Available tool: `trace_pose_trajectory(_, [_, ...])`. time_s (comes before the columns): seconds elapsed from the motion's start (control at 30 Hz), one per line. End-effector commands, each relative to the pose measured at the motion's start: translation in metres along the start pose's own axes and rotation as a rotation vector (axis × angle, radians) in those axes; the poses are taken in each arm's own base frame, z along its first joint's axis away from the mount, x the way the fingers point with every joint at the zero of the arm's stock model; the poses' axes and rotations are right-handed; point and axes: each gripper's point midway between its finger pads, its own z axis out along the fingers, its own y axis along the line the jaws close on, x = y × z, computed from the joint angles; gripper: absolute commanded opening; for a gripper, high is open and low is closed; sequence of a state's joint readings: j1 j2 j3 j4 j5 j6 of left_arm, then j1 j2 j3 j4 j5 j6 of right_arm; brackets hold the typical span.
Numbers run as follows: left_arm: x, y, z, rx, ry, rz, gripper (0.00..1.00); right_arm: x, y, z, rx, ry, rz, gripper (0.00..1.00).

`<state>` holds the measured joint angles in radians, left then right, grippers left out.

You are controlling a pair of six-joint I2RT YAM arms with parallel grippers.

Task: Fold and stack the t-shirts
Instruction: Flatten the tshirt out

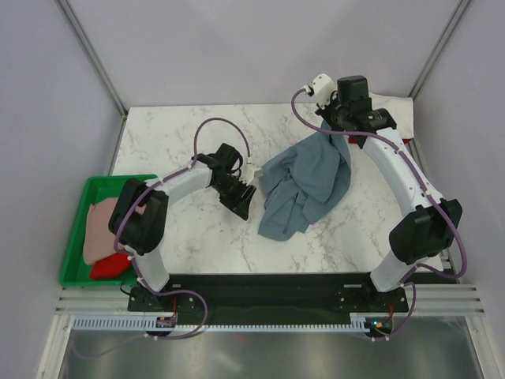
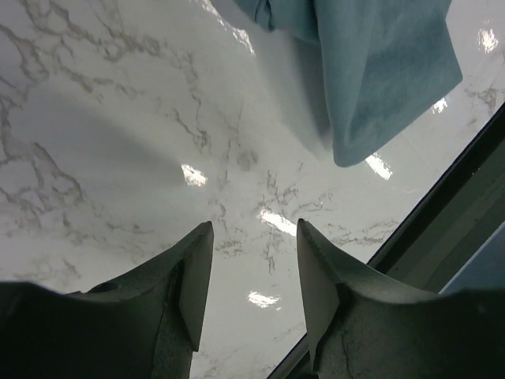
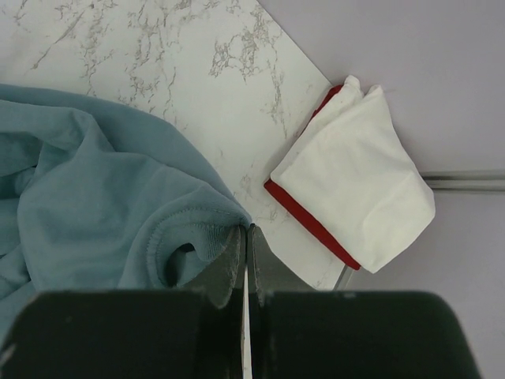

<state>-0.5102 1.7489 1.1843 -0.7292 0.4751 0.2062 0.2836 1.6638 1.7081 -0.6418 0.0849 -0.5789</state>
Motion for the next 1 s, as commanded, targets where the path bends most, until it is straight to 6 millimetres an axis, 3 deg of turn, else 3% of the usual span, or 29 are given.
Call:
trace_pose_trajectory(0.0, [-0.044, -0.014, 0.006, 0.067, -0.079, 0.034, 0.54, -0.017, -0.013, -0.02, 0.044, -0.076, 0.037, 0.0])
trace_pose_trajectory(0.3, [-0.048, -0.061, 0.032, 0.178, -0.008, 0.121, 0.52, -0.003, -0.015, -0.021, 0.046, -0.054, 0.058, 0.0])
trace_pose_trajectory(0.4, [-0.042, -0.064, 0.043, 0.188, 0.026, 0.121, 0.52, -0.002, -0.016, -0.021, 0.047, -0.053, 0.071, 0.0])
trace_pose_trajectory(0.5, [-0.042, -0.061, 0.051, 0.186, 0.052, 0.12, 0.45, -0.002, -0.016, -0.02, 0.044, -0.053, 0.076, 0.0])
trace_pose_trajectory(0.53, [-0.038, -0.058, 0.056, 0.19, 0.082, 0.111, 0.33, -0.002, -0.017, -0.02, 0.046, -0.054, 0.078, 0.0])
trace_pose_trajectory(0.6, [-0.047, -0.057, 0.053, 0.185, 0.071, 0.124, 0.18, -0.003, -0.018, -0.019, 0.046, -0.055, 0.085, 0.0])
trace_pose_trajectory(0.63, [-0.052, -0.059, 0.046, 0.18, 0.057, 0.135, 0.02, -0.006, -0.018, -0.02, 0.044, -0.064, 0.088, 0.0])
trace_pose_trajectory(0.7, [-0.06, -0.057, 0.03, 0.144, 0.019, 0.154, 0.02, -0.012, -0.018, -0.022, 0.037, -0.081, 0.101, 0.0])
trace_pose_trajectory(0.83, [-0.084, -0.034, -0.045, 0.034, -0.159, 0.178, 0.02, -0.041, -0.028, -0.04, 0.035, -0.167, 0.137, 0.0])
trace_pose_trajectory(0.87, [-0.095, -0.032, -0.077, -0.022, -0.233, 0.228, 0.02, -0.048, -0.025, -0.043, 0.007, -0.197, 0.14, 0.0])
trace_pose_trajectory(0.93, [-0.106, -0.016, -0.113, -0.099, -0.304, 0.242, 0.02, -0.064, -0.033, -0.053, 0.018, -0.243, 0.172, 0.0])
trace_pose_trajectory(0.97, [-0.12, -0.015, -0.143, -0.154, -0.364, 0.299, 0.02, -0.07, -0.035, -0.057, 0.021, -0.258, 0.178, 0.0])
